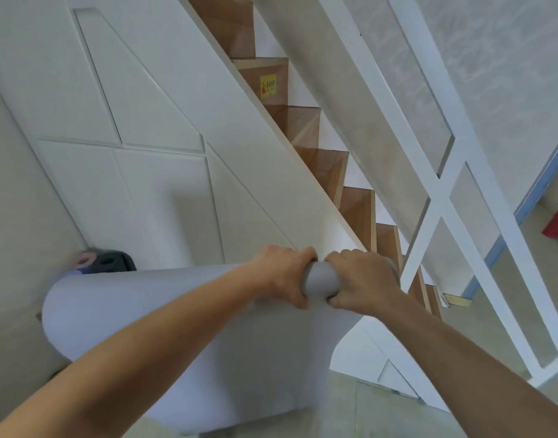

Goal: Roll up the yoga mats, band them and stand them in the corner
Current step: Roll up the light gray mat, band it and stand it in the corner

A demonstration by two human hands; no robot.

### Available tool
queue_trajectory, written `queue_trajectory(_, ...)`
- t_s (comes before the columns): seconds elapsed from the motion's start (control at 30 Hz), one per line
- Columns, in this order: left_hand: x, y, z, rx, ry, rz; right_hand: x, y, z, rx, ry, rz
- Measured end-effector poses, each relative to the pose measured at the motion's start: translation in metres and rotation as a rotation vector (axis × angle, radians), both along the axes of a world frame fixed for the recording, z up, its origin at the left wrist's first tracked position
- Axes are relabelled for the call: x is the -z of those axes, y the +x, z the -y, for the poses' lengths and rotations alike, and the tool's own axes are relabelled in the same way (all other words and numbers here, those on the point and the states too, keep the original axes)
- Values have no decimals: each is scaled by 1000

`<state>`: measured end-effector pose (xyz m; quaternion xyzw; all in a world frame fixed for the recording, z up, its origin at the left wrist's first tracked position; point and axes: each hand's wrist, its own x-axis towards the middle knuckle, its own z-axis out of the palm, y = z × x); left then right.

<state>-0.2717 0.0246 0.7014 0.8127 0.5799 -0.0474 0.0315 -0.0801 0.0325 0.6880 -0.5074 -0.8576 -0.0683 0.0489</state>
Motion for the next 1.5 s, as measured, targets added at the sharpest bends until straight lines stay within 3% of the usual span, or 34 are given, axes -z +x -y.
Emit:
queue_trajectory(0.13, 0, -70, 12, -173, -364, 61, -12, 34, -8, 35, -231, 98)
queue_trajectory(0.27, 19, -91, 19, -211, -416, 159, 0, 33, -9, -7, -390, 151)
queue_trajectory(0.43, 26, -70, -4, -220, -647, 493, 35, -32, 15, -216, -103, 283)
queue_trajectory(0.63, 19, -62, -13, -220, -881, 493, 33, -45, 6, -227, -156, 111)
queue_trajectory(0.73, 8, -58, -7, -88, -729, 364, 25, -33, -6, -153, -305, 60)
queue_trajectory(0.87, 11, -61, 17, 68, -238, -125, 24, -14, -17, -83, -623, -81)
queue_trajectory(0.93, 23, -64, 22, 88, -143, -141, 28, -13, -12, -88, -698, -114)
queue_trajectory(1.0, 29, -70, 18, 14, -165, -98, 38, -21, -3, -135, -582, -39)
queue_trajectory(1.1, 26, -79, 8, -140, -380, 142, 70, -45, 21, -183, -116, 126)
queue_trajectory(1.2, 26, -86, 2, -187, -616, 414, 85, -55, 19, -206, 117, 34)
queue_trajectory(1.27, 26, -86, 3, -173, -681, 436, 79, -55, 10, -247, 138, -44)
queue_trajectory(1.37, 27, -88, 5, -176, -754, 467, 60, -53, 0, -233, -40, 11)
queue_trajectory(1.43, 22, -84, 7, -112, -633, 270, 51, -48, -6, -183, -142, -3)
queue_trajectory(1.5, 24, -73, 18, -15, -284, -113, 41, -41, -15, -121, -247, 4)
